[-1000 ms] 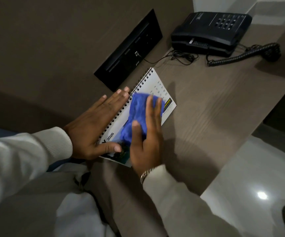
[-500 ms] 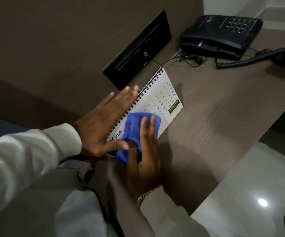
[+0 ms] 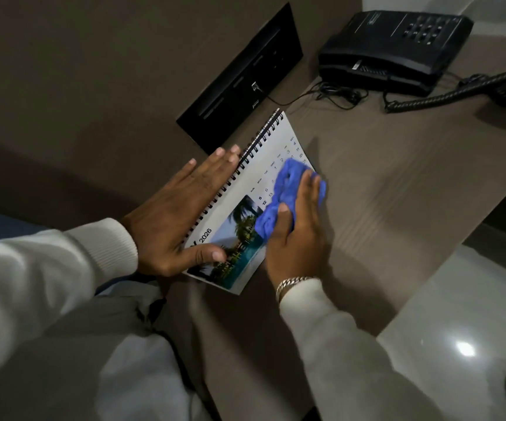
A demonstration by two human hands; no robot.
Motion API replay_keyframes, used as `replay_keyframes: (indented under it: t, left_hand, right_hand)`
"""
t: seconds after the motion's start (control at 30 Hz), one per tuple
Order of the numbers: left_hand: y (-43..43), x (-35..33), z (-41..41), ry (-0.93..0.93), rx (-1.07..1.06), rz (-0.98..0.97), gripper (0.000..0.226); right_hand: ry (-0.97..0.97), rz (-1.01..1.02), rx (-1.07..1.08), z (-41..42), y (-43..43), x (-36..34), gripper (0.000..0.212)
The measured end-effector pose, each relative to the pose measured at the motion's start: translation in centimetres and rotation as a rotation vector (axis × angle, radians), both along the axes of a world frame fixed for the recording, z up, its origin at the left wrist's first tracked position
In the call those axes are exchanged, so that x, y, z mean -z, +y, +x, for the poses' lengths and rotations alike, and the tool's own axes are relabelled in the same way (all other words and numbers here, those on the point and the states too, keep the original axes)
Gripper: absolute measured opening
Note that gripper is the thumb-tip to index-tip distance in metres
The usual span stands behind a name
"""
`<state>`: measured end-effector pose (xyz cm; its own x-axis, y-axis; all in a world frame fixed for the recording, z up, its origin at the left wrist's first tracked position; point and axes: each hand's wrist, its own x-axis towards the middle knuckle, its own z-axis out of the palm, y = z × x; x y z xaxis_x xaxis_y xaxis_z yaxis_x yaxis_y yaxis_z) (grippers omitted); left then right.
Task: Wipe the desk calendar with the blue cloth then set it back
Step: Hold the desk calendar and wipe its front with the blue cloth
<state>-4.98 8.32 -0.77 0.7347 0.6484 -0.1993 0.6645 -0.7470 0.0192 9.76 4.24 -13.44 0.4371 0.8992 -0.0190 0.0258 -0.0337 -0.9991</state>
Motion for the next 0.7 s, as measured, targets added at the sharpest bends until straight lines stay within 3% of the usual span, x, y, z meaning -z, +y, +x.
replay_keyframes:
  t: [0.07, 0.17, 0.27, 0.4, 0.53, 0.7]
  left_hand:
    - [0.0, 0.0, -0.1, 0.006, 0.012, 0.016, 0.105]
    - [0.1, -0.1, 0.0, 0.018, -0.001, 0.012, 0.105]
    - [0.1, -0.1, 0.1, 0.062, -0.014, 0.033, 0.105]
    - [0.1, -0.2, -0.1, 0.143, -0.015, 0.072, 0.102]
    - [0.0, -0.9, 0.5, 0.221, -0.044, 0.076, 0.099]
    - [-1.1, -2.1, 1.5, 0.333, -0.097, 0.144, 0.099]
  right_hand:
    - [-0.048, 0.032, 0.077, -1.8, -1.8, -0.2, 0.051]
    - [0.032, 0.009, 0.081, -4.2, -4.5, -0.4, 0.051]
    - [0.157, -0.044, -0.080, -4.8, -6.9, -0.7, 0.059]
    - [0.172, -0.054, -0.303, -3.4, -9.3, -1.1, 0.073]
    - [0.204, -0.221, -0.646, 0.5, -10.3, -1.8, 0.051]
    - [-0.155, -0.239, -0.621, 9.3, -8.2, -5.0, 0.054]
